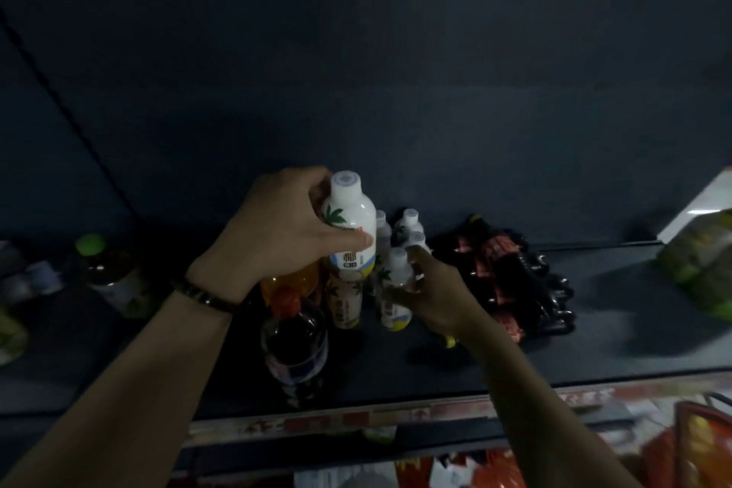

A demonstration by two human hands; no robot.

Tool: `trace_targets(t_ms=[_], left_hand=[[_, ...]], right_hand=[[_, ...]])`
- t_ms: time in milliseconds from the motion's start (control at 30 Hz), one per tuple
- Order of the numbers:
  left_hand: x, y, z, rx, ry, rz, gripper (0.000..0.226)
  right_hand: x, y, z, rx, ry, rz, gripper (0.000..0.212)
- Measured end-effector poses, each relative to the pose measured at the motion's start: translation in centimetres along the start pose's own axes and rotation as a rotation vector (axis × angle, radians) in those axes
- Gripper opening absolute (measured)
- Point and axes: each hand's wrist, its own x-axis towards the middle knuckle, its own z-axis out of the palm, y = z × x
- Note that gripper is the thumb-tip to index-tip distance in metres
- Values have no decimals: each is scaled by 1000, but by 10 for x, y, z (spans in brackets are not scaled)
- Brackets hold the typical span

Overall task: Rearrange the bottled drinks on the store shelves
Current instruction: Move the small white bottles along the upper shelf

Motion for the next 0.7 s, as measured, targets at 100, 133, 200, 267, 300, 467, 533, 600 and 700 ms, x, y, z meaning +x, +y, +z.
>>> trace_targets(t_ms=[100,133,200,267,300,467,533,600,700], left_hand=[[5,-3,10,113,-42,-71,45],[6,-4,12,116,-62,-87,43],[7,-2,16,133,-110,-98,40],[8,2,18,149,-148,-87,38],[10,4,19,156,-157,-73,39],[17,17,28,176,-150,-28,44],[22,25,32,188,-145,-16,48],[26,37,38,176,-153,17,47],[30,57,50,145,-156,56,48]], right_hand=[[5,12,17,-20,-47,4,53],[6,15,22,-38,-58,-10,60],[8,21,33,-33,-36,-26,68],[9,23,39,22,18,-41,68],[9,23,42,23,46,-59,70],[1,10,18,63,146,12,57],[-8,1,-10,252,193,-86,44],[-16,-16,-44,370,116,-195,50],[-17,-35,-80,260,29,-250,63]])
